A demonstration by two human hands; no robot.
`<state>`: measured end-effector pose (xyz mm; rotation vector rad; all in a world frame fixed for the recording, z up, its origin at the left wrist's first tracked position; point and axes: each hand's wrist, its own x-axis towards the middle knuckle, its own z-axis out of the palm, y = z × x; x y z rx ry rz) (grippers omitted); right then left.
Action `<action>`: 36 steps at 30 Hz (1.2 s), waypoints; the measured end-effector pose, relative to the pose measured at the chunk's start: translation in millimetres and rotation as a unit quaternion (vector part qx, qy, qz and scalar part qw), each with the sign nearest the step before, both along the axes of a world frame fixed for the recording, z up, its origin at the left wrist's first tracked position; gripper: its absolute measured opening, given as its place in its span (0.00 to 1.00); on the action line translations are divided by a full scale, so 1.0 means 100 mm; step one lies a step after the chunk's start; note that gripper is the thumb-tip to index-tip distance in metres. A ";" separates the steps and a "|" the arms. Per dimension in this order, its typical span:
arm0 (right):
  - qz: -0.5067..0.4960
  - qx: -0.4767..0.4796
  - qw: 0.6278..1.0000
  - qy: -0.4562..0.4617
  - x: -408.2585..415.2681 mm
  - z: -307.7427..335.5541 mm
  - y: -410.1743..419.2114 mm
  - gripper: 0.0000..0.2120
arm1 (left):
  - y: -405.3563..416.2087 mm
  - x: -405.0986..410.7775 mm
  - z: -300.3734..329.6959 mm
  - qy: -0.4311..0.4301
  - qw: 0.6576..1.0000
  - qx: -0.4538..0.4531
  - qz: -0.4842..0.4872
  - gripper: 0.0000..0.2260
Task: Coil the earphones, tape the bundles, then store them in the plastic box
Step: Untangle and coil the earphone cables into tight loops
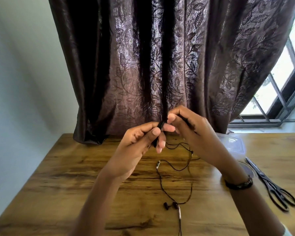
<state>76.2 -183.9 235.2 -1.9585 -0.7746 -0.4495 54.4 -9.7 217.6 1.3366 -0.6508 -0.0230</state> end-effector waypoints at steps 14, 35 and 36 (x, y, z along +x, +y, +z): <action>0.005 0.097 0.986 0.139 -0.18 -0.53 0.31 0.11 | -0.06 0.10 0.07 0.058 0.990 -0.126 0.031 0.15; -0.066 -0.107 0.992 -0.031 -0.27 -0.09 0.11 0.08 | 0.03 0.09 -0.10 -0.076 0.980 0.149 0.105 0.14; -0.066 -0.107 0.991 -0.035 -0.25 -0.05 0.09 0.08 | 0.03 0.07 -0.09 -0.074 0.982 0.146 0.093 0.14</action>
